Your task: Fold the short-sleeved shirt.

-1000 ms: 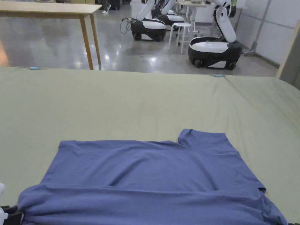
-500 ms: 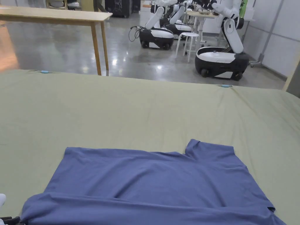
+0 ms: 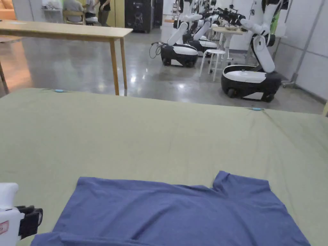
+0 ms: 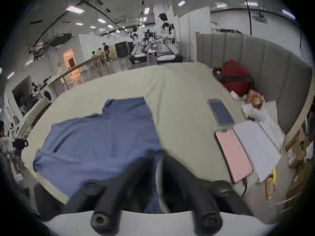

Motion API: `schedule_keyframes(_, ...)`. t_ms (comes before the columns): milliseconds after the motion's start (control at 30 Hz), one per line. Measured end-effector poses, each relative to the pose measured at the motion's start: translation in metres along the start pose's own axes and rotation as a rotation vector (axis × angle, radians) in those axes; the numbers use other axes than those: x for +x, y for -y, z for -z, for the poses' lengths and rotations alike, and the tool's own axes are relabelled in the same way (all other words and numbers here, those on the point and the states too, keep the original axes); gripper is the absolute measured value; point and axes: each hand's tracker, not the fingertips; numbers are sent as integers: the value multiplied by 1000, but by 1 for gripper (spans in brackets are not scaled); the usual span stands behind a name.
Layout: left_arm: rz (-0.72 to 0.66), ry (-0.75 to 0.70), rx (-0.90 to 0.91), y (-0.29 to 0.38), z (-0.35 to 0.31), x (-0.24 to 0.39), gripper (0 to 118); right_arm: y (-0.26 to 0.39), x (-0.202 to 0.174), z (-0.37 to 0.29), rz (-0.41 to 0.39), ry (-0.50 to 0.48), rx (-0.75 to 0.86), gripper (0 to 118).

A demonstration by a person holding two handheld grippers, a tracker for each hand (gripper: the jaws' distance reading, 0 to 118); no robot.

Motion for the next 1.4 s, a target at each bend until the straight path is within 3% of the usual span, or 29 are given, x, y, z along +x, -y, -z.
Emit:
schedule_keyframes(100, 44, 22, -32, -31, 47, 15, 6, -30, -14, 30, 30, -83, -39, 1)
schedule_keyframes(167, 73, 3, -67, -48, 89, 17, 6, -41, -16, 58, 16, -84, -63, 1)
schedule_keyframes(200, 82, 9, -100, -57, 109, 18, 16, -46, -17, 71, 9, -93, -72, 1)
schedule_keyframes(233, 69, 1, -117, -65, 129, 18, 47, -49, -17, 84, 7, -87, -79, 1)
schedule_keyframes(267, 58, -11, -131, -69, 145, 18, 95, -52, -17, 94, 2, -87, -96, 1)
schedule_keyframes(300, 56, -28, -170, -73, 164, 16, 116, -54, -33, 93, -6, -98, -117, 1)
schedule_keyframes(400, 50, -93, -196, -81, 199, 14, 110, -55, -46, 107, -12, -99, -146, 1)
schedule_keyframes(567, 40, -103, -226, -84, 234, 11, 110, -63, -30, 131, -36, -79, -180, 1)
schedule_keyframes(633, 57, -95, -261, -83, 239, 13, 104, -67, -29, 137, -45, -73, -192, 1)
schedule_keyframes(667, 52, -94, -252, -82, 231, 16, 95, -69, -29, 138, -50, -69, -198, 1)
schedule_keyframes(733, 59, -63, -226, -83, 222, 20, 64, -74, -23, 145, -54, -73, -202, 1)
schedule_keyframes(767, 83, -47, -221, -85, 220, 21, 40, -78, -23, 147, -57, -78, -205, 1)
schedule_keyframes(800, 94, -21, -221, -84, 219, 21, 6, -82, -24, 150, -55, -82, -206, 1)
schedule_keyframes(833, 80, -24, -227, -85, 220, 23, 5, -86, -23, 156, -51, -96, -215, 4)
schedule_keyframes(867, 96, -34, -236, -85, 221, 24, 5, -91, -23, 160, -41, -122, -234, 20)
schedule_keyframes(900, 111, -35, -233, -84, 222, 26, 5, -95, -25, 168, -30, -156, -268, 65)
schedule_keyframes(933, 108, -36, -234, -84, 222, 25, 5, -99, -28, 176, -32, -161, -288, 101)
schedule_keyframes(967, 106, -36, -237, -84, 223, 24, 5, -99, -31, 186, -42, -158, -292, 118)
schedule_keyframes(1067, 88, -31, -239, -83, 223, 23, 5, -103, -42, 207, -128, -89, -318, 117)
schedule_keyframes(1167, 74, -29, -239, -83, 222, 23, 5, -95, -46, 237, -163, -95, -396, 113)
schedule_keyframes(1233, 71, -30, -239, -80, 216, 29, 5, -100, -48, 241, -151, -81, -374, 87)
schedule_keyframes(1300, 74, -33, -240, -79, 214, 30, 5, -101, -46, 243, -145, -56, -363, 49)
schedule_keyframes(1367, 70, -35, -239, -78, 210, 33, 5, -100, -44, 242, -137, -69, -378, 34)
schedule_keyframes(1400, 69, -35, -240, -77, 208, 34, 5, -100, -44, 239, -138, -69, -376, 11)
